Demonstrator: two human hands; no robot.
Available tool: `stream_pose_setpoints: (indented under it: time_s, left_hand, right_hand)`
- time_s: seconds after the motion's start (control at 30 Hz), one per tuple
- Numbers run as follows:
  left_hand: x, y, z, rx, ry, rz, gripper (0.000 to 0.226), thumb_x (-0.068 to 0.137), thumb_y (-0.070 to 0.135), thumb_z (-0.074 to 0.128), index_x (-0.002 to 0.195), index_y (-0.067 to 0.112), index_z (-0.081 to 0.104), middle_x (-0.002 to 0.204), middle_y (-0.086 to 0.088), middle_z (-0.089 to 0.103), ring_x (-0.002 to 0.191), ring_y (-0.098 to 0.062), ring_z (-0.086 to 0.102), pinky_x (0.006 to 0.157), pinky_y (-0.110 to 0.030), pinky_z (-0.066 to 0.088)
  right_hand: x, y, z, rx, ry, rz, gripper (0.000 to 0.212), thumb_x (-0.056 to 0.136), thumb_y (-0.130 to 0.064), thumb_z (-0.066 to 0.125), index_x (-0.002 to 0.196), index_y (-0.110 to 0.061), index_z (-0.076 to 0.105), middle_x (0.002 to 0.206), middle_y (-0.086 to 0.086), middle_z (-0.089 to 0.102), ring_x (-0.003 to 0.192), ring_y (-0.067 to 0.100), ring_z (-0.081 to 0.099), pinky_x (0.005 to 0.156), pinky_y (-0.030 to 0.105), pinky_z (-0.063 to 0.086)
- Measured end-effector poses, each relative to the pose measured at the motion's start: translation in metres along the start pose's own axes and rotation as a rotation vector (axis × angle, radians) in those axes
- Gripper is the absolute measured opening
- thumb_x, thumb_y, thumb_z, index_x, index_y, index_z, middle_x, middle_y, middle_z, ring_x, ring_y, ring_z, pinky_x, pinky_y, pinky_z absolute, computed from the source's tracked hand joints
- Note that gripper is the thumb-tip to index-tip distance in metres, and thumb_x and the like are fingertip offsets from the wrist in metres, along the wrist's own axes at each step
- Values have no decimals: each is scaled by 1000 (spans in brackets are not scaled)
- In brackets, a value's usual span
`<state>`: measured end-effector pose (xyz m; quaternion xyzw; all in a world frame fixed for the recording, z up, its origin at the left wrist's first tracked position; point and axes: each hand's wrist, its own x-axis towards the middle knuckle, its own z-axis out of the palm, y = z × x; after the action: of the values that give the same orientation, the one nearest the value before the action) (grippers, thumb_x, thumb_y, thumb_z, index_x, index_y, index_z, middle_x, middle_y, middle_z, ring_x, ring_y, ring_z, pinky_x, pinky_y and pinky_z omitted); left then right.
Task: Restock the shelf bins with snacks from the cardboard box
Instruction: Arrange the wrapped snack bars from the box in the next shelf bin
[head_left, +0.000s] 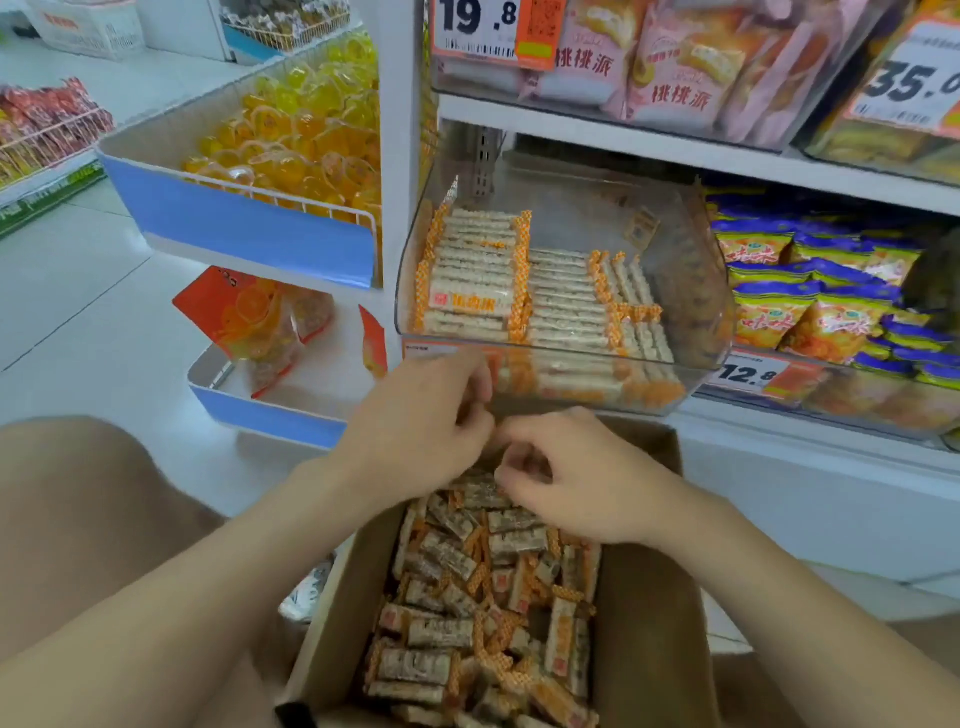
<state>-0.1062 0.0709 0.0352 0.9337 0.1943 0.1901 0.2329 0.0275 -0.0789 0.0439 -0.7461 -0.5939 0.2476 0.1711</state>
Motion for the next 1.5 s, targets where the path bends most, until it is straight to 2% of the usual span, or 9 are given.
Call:
stream_pose_setpoints:
  time_s: [0.17,0.37,0.63,0.83,1.0,1.13,1.27,1.37,1.5]
  left_hand:
    - [-23,-16,79,217,-855,-39,16,99,31,57,112,25,65,107,0,67,95,-22,65,85,-45,58]
    - [-50,-40,167,281,-1202,-117,27,104,17,53,129,16,64,129,-7,62,108,-25,60,84,-35,52]
    - [-76,-84,256,205,-1054,-375,53,102,4,49,153,18,42,159,-14,35,145,-40,37,111,-48,44]
    - [-88,-101,288,134,-931,-467,72,96,-7,56,157,25,35,167,-6,21,151,-39,27,115,-55,41]
    - [-85,-108,292,279,-879,-386,75,89,-17,62,154,13,39,164,-11,25,151,-37,29,116,-49,40]
    - [-85,-119,290,452,-884,-315,65,92,3,70,149,19,44,157,-9,41,147,-35,30,115,-49,34]
    - [-85,-122,287,362,-888,-401,58,90,-5,69,140,19,52,154,-10,39,134,-36,48,106,-48,48]
    - [-85,-128,282,206,-850,-470,53,88,-3,72,131,24,59,149,-6,48,125,-30,57,97,-43,55]
    - [-83,-127,272,-103,-713,-604,28,90,21,76,115,27,65,119,1,68,107,-18,66,92,-41,59]
  right_hand:
    - [-22,65,84,-135,-423,225,22,102,-23,56,116,-11,69,93,4,73,81,21,69,73,43,59]
    - [-18,121,166,-79,-643,447,22,101,-15,49,105,0,66,111,18,70,88,37,66,65,39,47]
    - [-22,185,211,142,-109,964,47,102,-15,60,148,-17,47,128,10,63,110,31,65,77,33,54]
    - [-15,204,248,316,-438,962,55,106,-12,49,160,-13,38,136,13,58,74,20,50,55,28,37]
    - [-17,206,260,371,-136,877,44,106,-17,53,149,-29,50,150,9,51,124,34,61,84,37,57]
    - [-11,195,243,542,176,794,13,108,-23,56,116,-33,54,127,6,64,74,17,70,52,28,46]
    - [-12,186,231,721,271,773,50,106,-14,59,146,-35,38,151,-7,42,73,16,63,47,18,46]
    - [-10,181,227,768,260,810,77,103,-18,65,162,-36,20,167,-11,20,125,14,56,62,10,50]
    - [-10,179,219,631,347,884,67,97,-25,76,155,-25,44,158,4,44,132,29,54,104,40,53]
